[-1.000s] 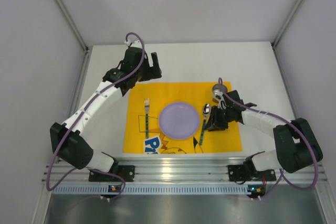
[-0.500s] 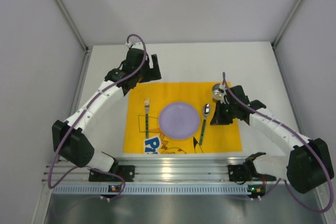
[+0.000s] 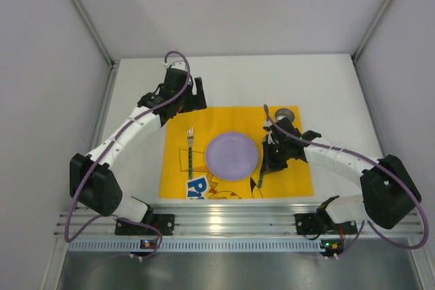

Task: Set the dinner table for one person

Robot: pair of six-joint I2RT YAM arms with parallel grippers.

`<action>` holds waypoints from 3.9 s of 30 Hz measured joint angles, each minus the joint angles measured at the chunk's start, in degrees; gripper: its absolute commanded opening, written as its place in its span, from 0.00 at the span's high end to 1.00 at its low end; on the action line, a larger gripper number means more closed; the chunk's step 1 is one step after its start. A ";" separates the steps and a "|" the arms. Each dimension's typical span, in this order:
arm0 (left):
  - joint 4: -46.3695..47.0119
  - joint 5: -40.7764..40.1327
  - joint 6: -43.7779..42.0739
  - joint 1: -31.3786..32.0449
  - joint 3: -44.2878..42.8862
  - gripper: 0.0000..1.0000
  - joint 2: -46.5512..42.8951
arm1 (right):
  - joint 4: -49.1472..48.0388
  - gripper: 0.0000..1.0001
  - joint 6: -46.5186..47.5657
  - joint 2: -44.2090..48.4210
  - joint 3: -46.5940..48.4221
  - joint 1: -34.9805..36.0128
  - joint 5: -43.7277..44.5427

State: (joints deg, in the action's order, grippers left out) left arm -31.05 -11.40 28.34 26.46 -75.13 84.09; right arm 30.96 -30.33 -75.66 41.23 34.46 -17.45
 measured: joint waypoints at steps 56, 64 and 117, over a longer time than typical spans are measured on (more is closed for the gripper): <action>2.32 -0.46 0.90 -12.57 18.18 0.02 -3.34 | 11.91 0.00 4.35 0.00 23.47 1.68 5.64; 2.51 -3.87 -3.58 -13.97 15.89 0.02 -6.82 | 15.85 0.00 6.10 7.96 33.99 1.62 8.63; 90.18 8.17 -25.11 -26.88 58.31 0.02 5.79 | -21.14 0.00 25.57 42.99 -22.49 -5.75 48.11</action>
State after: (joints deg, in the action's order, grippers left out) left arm 59.13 -3.22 3.22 -0.43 -16.82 89.89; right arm 9.82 -4.75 -32.67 18.74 28.71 30.65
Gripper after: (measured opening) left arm 0.985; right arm 0.996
